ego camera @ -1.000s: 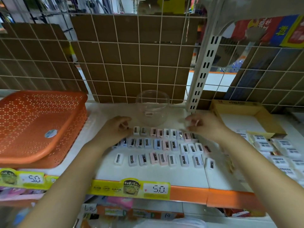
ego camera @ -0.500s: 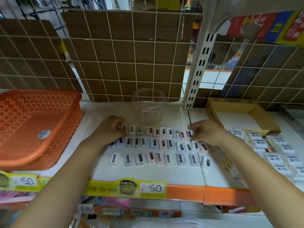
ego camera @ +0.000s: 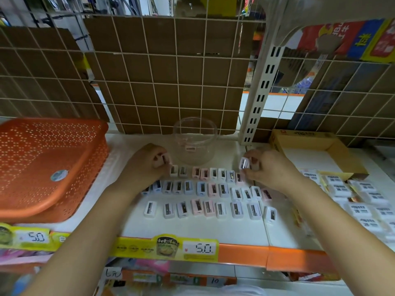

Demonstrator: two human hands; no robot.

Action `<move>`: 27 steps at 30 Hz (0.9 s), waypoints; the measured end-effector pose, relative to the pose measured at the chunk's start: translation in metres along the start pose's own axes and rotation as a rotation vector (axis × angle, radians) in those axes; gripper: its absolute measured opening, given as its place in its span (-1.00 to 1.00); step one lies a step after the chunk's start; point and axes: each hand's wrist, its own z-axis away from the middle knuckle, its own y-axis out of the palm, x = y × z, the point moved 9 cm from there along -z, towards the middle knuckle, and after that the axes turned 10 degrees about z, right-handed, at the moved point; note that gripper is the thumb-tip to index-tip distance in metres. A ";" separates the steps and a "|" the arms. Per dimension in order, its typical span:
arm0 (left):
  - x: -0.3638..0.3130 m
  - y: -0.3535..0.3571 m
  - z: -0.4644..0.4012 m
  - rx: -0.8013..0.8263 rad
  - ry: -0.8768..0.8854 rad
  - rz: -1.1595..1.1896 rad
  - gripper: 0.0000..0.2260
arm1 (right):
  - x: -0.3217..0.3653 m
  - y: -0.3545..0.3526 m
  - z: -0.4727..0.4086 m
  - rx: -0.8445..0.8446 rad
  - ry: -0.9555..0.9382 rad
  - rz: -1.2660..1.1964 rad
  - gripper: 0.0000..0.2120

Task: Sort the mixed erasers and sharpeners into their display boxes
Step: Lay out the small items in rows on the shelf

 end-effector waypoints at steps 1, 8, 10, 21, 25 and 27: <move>-0.012 -0.005 0.002 -0.034 0.044 0.005 -0.72 | 0.009 -0.008 0.001 -0.053 -0.038 -0.027 -0.57; -0.074 -0.019 0.018 -0.162 0.314 0.049 -0.74 | 0.054 -0.046 0.007 -0.280 -0.212 -0.167 -0.62; -0.077 -0.018 0.019 -0.169 0.349 0.040 -0.72 | 0.059 -0.046 0.006 -0.292 -0.226 -0.231 -0.62; -0.073 -0.020 -0.023 -0.192 0.292 0.109 -0.69 | 0.072 -0.051 -0.039 -0.297 -0.193 -0.340 -0.75; -0.058 -0.004 -0.055 -0.088 0.174 0.036 -0.68 | 0.080 -0.042 -0.061 -0.189 -0.187 -0.313 -0.81; -0.048 0.004 -0.060 -0.013 0.109 0.038 -0.67 | 0.082 -0.036 -0.065 -0.139 -0.172 -0.276 -0.78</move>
